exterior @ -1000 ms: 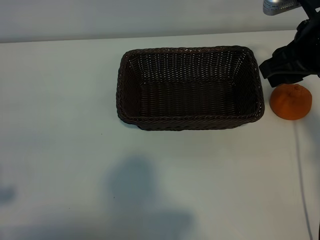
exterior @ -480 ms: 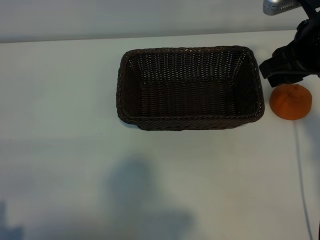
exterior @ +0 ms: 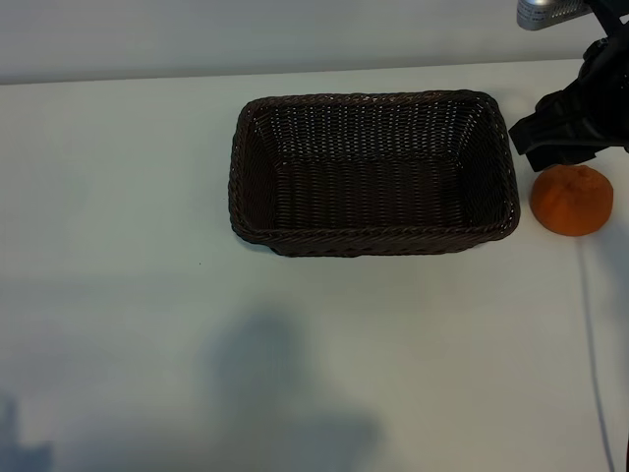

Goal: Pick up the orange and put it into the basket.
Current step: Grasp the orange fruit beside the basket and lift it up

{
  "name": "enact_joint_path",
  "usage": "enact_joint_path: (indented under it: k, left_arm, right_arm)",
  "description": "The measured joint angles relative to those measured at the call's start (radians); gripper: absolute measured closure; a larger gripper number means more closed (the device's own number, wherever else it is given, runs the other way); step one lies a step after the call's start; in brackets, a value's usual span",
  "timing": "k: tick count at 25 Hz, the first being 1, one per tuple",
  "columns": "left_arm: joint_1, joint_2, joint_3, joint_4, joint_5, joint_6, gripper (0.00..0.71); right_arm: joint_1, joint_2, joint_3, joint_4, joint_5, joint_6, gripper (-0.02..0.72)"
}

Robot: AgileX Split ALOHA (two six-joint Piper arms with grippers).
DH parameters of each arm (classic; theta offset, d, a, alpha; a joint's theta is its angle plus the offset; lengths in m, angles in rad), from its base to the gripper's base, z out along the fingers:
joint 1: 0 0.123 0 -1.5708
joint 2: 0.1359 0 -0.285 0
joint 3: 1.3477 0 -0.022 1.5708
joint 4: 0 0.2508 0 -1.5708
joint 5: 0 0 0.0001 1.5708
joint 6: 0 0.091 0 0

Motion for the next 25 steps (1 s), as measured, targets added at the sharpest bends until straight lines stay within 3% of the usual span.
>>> enact_joint_path:
  k: [8, 14, 18, 25]
  left_arm:
    - [0.0, 0.0, 0.009, 0.0, -0.022, 0.0, 0.116]
    - [-0.001, 0.0, 0.009, 0.0, -0.025, 0.0, 0.116]
    - [-0.006, 0.0, 0.009, 0.0, -0.025, 0.0, 0.116]
    - [-0.006, 0.0, 0.009, 0.0, -0.025, 0.0, 0.116]
  right_arm:
    - [0.0, 0.0, 0.0, -0.005, -0.007, 0.001, 0.213]
    - [0.0, 0.0, 0.0, -0.091, -0.063, 0.103, 0.206]
    - [-0.005, 0.002, 0.0, -0.152, -0.102, 0.151, 0.16]
    - [-0.092, 0.144, -0.003, -0.158, -0.132, 0.175, 0.125]
